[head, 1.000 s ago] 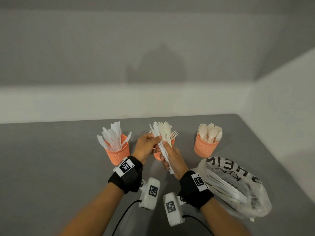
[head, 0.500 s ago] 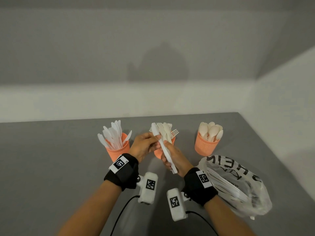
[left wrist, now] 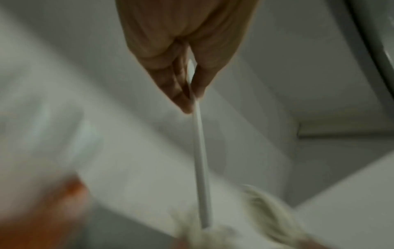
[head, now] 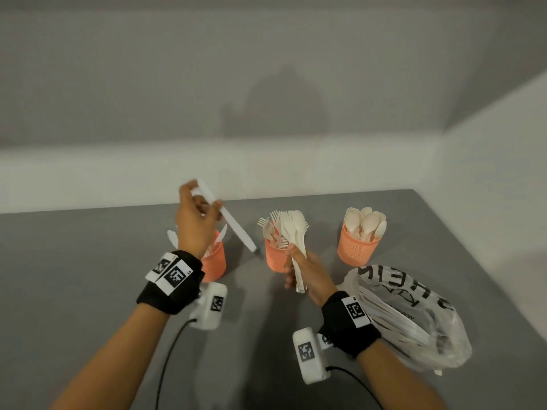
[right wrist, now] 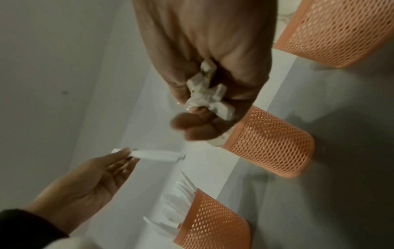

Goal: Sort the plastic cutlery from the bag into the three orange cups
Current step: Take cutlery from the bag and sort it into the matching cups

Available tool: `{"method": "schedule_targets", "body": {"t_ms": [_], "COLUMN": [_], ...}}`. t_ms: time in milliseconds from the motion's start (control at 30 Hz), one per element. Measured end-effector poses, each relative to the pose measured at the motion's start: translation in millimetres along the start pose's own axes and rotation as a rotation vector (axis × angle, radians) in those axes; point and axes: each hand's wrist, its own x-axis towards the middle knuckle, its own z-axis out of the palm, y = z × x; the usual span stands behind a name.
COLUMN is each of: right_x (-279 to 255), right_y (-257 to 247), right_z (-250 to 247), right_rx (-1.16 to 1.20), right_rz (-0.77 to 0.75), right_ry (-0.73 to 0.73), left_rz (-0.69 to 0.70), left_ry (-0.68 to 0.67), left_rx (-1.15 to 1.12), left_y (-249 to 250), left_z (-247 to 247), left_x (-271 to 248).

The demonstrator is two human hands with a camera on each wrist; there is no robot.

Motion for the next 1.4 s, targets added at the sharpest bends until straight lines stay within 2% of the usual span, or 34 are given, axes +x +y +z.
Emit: {"method": "schedule_targets", "body": {"t_ms": [67, 167, 333, 500, 633, 733, 833, 900, 1000, 1100, 1200, 1267, 1400], "right_x": [1, 3, 2, 4, 3, 2, 0, -1, -3, -8, -13, -14, -15], "right_y": [1, 2, -2, -3, -4, -5, -5, -6, -4, -4, -5, -4, -1], "right_z": [1, 6, 8, 2, 0, 0, 1, 4, 8, 13, 15, 14, 10], "right_rx": [-0.040, -0.039, 0.000, 0.079, 0.118, 0.132, 0.145, 0.144, 0.133, 0.078, -0.017, -0.065, -0.052], "right_rz": [0.004, 0.014, 0.044, 0.088, 0.110, 0.121, 0.112, 0.109, 0.093, 0.043, -0.034, -0.088, -0.112], "right_ry": [-0.018, -0.069, -0.151, -0.179, -0.186, -0.186, -0.198, -0.187, -0.189, -0.185, -0.118, -0.063, 0.016], "left_rz": [0.177, 0.311, 0.351, 0.262, 0.430, 0.470, 0.471, 0.499, 0.257, 0.000, -0.098, -0.131, -0.243], "left_ry": [0.058, 0.047, -0.045, -0.079, -0.083, -0.109, -0.035, -0.049, -0.204, -0.341, -0.288, -0.251, -0.310], "left_rx": [0.186, 0.417, 0.580, 0.635, 1.024, 1.166, 1.080, 0.854, 0.450, 0.267, 0.100, 0.089, -0.052], "left_y": [3, -2, -45, -74, -94, -99, -86, -67, -35, -25, -24, -19, -14], "left_z": [-19, -37, -48, -46, -43, -43, -42, -31, -4, 23, 47, 59, 72], "left_x": [11, 16, 13, 5, -1, 1, -1, -9, -32, -50, -63, -69, -74]}}
